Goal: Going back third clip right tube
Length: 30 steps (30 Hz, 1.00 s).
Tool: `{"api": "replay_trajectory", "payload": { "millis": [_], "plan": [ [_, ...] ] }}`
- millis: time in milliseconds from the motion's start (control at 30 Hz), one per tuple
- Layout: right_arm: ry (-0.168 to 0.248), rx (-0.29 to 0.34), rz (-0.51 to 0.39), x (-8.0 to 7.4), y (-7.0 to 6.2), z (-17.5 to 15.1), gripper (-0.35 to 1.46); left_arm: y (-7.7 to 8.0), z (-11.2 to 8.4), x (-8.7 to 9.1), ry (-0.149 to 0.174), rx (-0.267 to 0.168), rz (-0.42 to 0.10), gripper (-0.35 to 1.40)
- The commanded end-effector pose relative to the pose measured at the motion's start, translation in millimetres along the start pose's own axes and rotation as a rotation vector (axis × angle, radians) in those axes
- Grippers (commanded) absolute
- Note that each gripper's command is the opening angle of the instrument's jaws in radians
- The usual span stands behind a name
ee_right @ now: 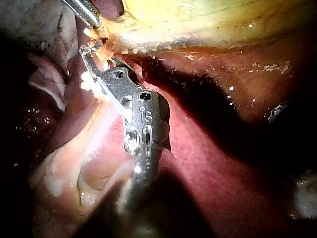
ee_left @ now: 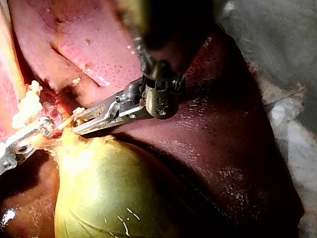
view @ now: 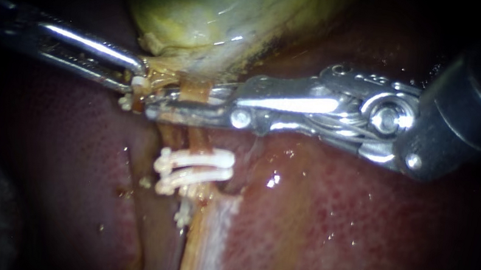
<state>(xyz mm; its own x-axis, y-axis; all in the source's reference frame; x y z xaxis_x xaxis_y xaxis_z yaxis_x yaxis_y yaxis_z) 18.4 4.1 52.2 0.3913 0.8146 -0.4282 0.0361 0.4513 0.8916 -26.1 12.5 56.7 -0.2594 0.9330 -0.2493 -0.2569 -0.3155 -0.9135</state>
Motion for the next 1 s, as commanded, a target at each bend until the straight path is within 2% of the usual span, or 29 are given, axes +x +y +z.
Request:
{"api": "replay_trajectory", "payload": {
  "millis": [33,67,200,367,567,767,1000],
  "plan": [
    [0.0,0.0,0.0,0.0,0.0,0.1,-0.35,0.0,0.0,0.0,0.0,0.0,0.0,-0.35],
    [0.0,0.0,0.0,0.1,-0.1,0.2,-0.31,0.0,0.0,0.0,0.0,0.0,0.0,-0.35],
    [0.0,0.0,-0.001,0.1,-0.3,0.6,0.08,-0.1,0.0,0.0,0.0,-0.001,0.001,-0.35],
    [-0.003,0.0,-0.004,-0.2,-0.5,1.5,0.34,-0.2,0.0,-0.1,0.0,0.0,0.002,-0.35],
    [-0.013,0.002,-0.026,-2.2,0.2,2.7,0.44,-0.3,0.0,-0.3,0.0,0.0,0.003,-0.35],
    [0.021,-0.081,-0.127,-4.0,1.7,3.3,0.49,-0.3,0.1,-0.5,0.0,0.001,0.004,-0.35],
    [-0.032,-0.135,-0.21,-4.0,3.6,2.1,0.49,-0.7,0.3,-0.8,0.0,0.002,0.007,-0.35]
  ]
}}
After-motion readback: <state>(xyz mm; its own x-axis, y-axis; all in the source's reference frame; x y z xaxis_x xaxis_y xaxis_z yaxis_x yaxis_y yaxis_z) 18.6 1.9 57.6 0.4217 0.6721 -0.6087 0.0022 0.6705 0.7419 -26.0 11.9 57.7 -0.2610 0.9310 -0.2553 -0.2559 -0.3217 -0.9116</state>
